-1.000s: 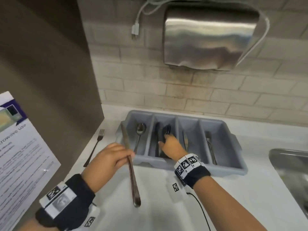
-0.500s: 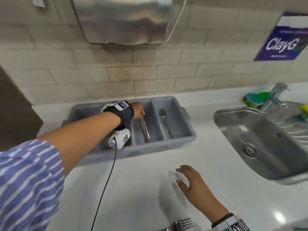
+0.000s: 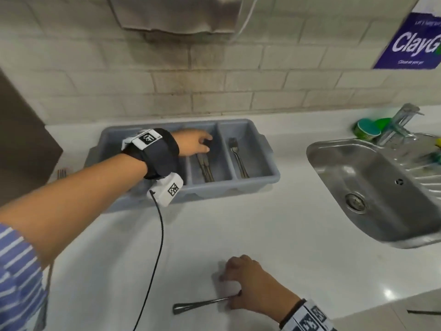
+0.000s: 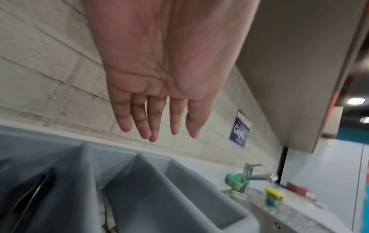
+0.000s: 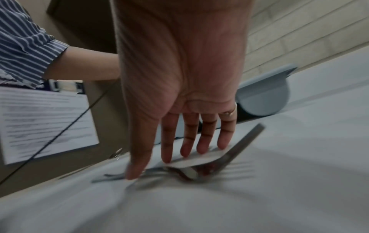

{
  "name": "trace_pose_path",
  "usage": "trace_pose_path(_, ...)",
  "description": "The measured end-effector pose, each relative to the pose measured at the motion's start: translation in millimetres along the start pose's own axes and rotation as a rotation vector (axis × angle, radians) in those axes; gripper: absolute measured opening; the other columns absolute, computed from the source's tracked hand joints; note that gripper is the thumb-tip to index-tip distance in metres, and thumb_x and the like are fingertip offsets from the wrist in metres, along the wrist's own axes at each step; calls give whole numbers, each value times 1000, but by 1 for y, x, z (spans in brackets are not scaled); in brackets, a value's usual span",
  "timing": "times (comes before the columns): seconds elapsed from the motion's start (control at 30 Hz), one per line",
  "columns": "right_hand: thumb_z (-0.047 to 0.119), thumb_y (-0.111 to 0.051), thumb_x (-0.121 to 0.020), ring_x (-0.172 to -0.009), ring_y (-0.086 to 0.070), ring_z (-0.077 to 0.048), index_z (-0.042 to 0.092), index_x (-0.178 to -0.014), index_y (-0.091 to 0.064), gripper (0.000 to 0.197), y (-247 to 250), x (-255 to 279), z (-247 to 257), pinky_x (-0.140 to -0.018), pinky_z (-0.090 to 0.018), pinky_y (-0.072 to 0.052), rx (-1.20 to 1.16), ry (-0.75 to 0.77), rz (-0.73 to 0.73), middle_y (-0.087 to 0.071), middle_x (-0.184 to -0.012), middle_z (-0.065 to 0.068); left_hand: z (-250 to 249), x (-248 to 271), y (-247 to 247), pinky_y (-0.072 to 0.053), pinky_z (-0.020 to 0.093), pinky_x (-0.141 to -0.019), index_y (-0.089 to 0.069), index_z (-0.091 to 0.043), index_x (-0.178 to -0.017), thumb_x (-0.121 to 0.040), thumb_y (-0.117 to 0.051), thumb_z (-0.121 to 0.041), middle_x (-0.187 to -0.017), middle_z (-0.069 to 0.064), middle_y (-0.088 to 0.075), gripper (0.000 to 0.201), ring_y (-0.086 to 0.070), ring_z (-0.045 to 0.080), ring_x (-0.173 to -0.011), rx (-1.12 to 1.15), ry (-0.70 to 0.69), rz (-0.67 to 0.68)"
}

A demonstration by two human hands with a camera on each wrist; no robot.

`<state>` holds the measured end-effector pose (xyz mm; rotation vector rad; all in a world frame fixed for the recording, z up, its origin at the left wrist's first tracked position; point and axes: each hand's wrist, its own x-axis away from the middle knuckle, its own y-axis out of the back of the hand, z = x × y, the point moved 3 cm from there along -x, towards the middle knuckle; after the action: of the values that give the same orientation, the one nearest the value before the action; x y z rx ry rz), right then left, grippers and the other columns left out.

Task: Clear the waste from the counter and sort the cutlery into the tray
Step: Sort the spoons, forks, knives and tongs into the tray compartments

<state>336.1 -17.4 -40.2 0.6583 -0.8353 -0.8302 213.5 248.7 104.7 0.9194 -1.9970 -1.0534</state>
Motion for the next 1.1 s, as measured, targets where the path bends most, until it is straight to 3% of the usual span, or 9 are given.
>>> trace_pose_path(0.13,20,-68,-71,-97,-53,-21,20,-88,-70,17,-6,-18,19,-82,-28,-39,196,173,41,-63,-103,-2,22,82,-6,-45,34,-105,-54,-16,-130,-91,-58,-20,-129,8,-61,39,-58,24,-115,164,-31,-124)
trace_pose_path(0.23,18,-74,-39,-58,-56,-7,24,-51,-59,21,-8,-34,35,-47,-15,-38,430,267,34,-59,-60,11,56,141,-16,-47,29,-97,-61,-15,-122,-90,-59,-16,-120,7,-63,31,-60,21,-109,272,50,-189)
trace_pose_path(0.33,21,-73,-32,-48,-52,-5,25,-49,-51,28,-2,-52,52,-38,-17,-35,558,368,-69,-54,-59,11,102,201,-27,-45,16,-79,-66,-18,-115,-91,-58,-17,-113,4,-65,25,-60,18,-95,330,225,-308)
trace_pose_path(0.43,26,-76,-42,-43,-54,-5,28,-59,-58,25,15,-63,71,-37,-17,-37,526,414,-187,-57,-53,10,150,260,-44,-45,26,-78,-69,-17,-106,-91,-57,-17,-107,3,-68,20,-61,20,-81,270,461,-438)
trace_pose_path(0.57,26,-59,-70,-45,-60,-5,31,-78,-63,10,31,-76,91,-42,-17,-44,249,431,-352,-66,-52,9,194,317,-84,-46,27,-79,-66,-13,-99,-90,-57,-20,-107,9,-69,15,-64,23,-89,189,758,-407)
trace_pose_path(0.73,8,-55,-86,-88,-68,2,27,-97,-68,25,34,-89,110,-80,-7,-50,-345,375,-281,-73,-93,22,221,330,-121,-46,31,-89,-56,-10,-112,-85,-62,-38,-115,11,-64,39,-60,25,-104,251,969,-301)
trace_pose_path(0.83,-2,-51,-89,-84,-71,-7,22,-95,-68,30,34,-93,125,-77,-12,-53,-640,342,-202,-69,-104,12,224,321,-128,-47,34,-92,-55,-6,-114,-84,-60,-44,-114,12,-63,49,-59,25,-106,253,1026,-235)
trace_pose_path(0.97,-8,-62,-81,-69,-72,-21,14,-83,-71,24,32,-102,133,-66,-18,-55,-896,241,-255,-77,-88,0,230,308,-133,-50,33,-89,-57,-4,-111,-89,-57,-34,-112,13,-66,37,-62,27,-103,179,1032,-197)
trace_pose_path(1.1,-19,-55,-79,-67,-70,-17,4,-80,-68,26,37,-109,136,-60,-20,-57,-1067,169,-355,-76,-72,-1,235,298,-138,-52,32,-83,-62,0,-104,-88,-57,-22,-105,16,-68,27,-65,30,-97,186,1038,-188)
